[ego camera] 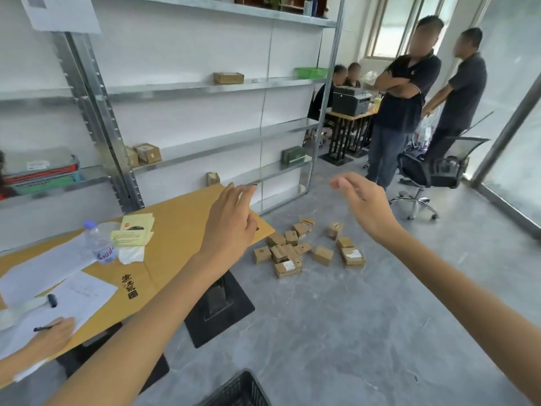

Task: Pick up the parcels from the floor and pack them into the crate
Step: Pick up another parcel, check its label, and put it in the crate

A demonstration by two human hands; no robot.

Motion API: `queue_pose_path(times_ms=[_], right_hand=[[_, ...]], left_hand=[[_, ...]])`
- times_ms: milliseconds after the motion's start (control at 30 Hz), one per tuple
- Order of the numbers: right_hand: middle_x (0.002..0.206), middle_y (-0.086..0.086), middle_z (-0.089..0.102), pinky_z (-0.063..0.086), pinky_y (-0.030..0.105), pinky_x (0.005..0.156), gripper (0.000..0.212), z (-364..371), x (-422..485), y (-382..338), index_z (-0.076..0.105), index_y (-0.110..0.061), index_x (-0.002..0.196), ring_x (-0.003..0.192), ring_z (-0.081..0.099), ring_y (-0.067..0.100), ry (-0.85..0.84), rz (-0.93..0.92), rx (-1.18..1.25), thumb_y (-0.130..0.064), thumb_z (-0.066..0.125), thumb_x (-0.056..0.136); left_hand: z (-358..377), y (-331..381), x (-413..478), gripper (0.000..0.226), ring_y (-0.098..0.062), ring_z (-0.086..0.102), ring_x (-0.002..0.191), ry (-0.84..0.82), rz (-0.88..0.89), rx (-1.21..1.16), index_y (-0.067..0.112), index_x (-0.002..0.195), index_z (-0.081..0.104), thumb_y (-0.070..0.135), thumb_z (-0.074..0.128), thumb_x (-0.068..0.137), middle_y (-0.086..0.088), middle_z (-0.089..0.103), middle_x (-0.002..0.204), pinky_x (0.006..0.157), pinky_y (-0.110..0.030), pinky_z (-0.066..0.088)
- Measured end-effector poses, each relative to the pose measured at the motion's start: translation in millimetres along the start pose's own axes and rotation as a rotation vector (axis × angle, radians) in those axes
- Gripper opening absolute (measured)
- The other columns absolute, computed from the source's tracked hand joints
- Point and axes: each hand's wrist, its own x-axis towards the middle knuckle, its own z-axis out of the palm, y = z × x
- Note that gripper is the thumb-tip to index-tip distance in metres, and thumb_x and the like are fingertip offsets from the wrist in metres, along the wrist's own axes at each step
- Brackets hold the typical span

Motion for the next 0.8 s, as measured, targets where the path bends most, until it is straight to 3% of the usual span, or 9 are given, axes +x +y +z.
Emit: queue_pose_path(times_ms=[167,333,467,600,800], right_hand=[[0.103,-0.009,0.066,0.041,0.017,0.083,0.028,-15,-10,27,0.066,-0.016,0.106,0.1,0.058,0.005,0.032,0.083,0.004,-0.025,0.04,0.101],[0.103,-0.01,0.067,0.039,0.009,0.079,0.028,-24,-15,57,0.066,-0.019,0.104,0.099,0.058,0.003,0.045,0.144,0.04,-0.026,0.039,0.101],[0.104,-0.006,0.068,0.042,0.016,0.082,0.029,-35,-6,85,0.067,-0.016,0.104,0.099,0.059,0.006,0.038,0.149,0.052,-0.025,0.039,0.101],[0.102,-0.008,0.067,0.037,0.002,0.076,0.03,-58,13,119,0.067,-0.017,0.103,0.097,0.058,0.004,0.033,0.133,0.047,-0.025,0.038,0.101],[0.1,-0.008,0.068,0.039,0.006,0.077,0.03,-102,61,196,0.067,-0.016,0.103,0.097,0.058,0.004,0.016,0.151,0.056,-0.025,0.038,0.101]], left_hand=[[13,9,9,0.051,-0.023,0.026,0.141,-0.001,0.013,-0.008,0.013,0.143,0.035,0.012,0.045,0.094,-0.005,0.038,0.146,0.112,-0.036,0.027],[32,24,18,0.049,-0.022,0.026,0.14,-0.038,0.037,0.003,0.012,0.142,0.035,0.012,0.045,0.094,-0.006,0.038,0.146,0.112,-0.034,0.026],[52,42,40,0.05,-0.022,0.028,0.139,-0.057,0.032,0.007,0.013,0.143,0.035,0.013,0.047,0.093,-0.005,0.039,0.146,0.112,-0.037,0.028],[78,68,65,0.05,-0.023,0.026,0.14,-0.073,0.031,0.0,0.013,0.143,0.035,0.014,0.047,0.094,-0.004,0.039,0.146,0.113,-0.036,0.025],[135,112,129,0.049,-0.021,0.031,0.136,-0.077,0.062,-0.012,0.011,0.142,0.037,0.013,0.047,0.094,-0.005,0.041,0.143,0.11,-0.034,0.028]])
